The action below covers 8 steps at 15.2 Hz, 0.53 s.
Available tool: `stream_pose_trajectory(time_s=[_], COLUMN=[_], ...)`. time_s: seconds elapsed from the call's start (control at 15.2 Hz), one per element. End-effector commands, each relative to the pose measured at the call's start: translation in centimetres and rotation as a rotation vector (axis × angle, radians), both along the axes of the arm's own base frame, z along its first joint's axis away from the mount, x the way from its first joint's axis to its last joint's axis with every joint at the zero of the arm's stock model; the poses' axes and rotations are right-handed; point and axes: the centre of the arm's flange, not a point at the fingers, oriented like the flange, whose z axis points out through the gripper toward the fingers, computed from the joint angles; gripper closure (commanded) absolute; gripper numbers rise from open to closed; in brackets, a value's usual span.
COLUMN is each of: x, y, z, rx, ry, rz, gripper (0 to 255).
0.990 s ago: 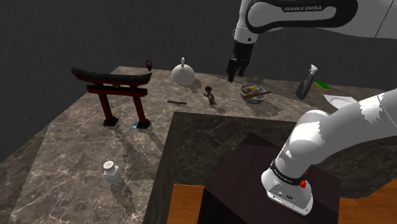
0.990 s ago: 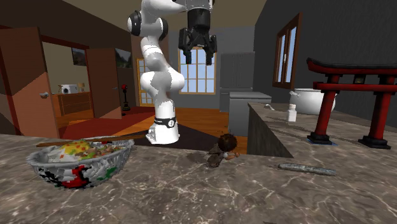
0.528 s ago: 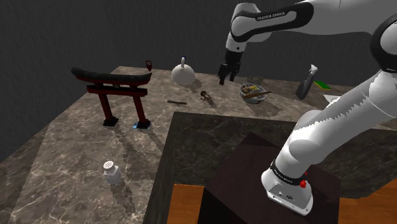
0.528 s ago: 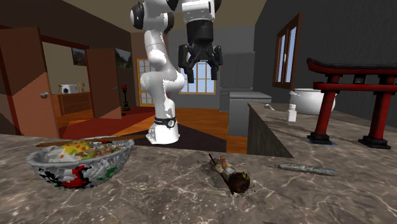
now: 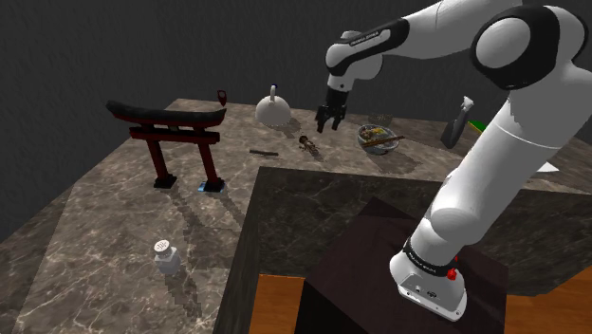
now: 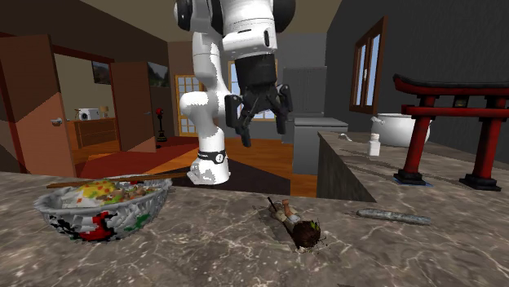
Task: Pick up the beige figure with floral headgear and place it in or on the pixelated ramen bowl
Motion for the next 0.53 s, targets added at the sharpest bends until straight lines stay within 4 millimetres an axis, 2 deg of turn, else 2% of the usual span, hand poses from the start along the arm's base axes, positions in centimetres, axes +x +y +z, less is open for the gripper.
stream_pose_trajectory(time_s=[0.0,0.46], x=[1.0,1.0], y=[-0.9,-0.1], z=[-1.1,-5.0], rx=[0.015,0.015], ry=[-0.001,-0.001], rz=[-0.009,-0.009], gripper=[0,0])
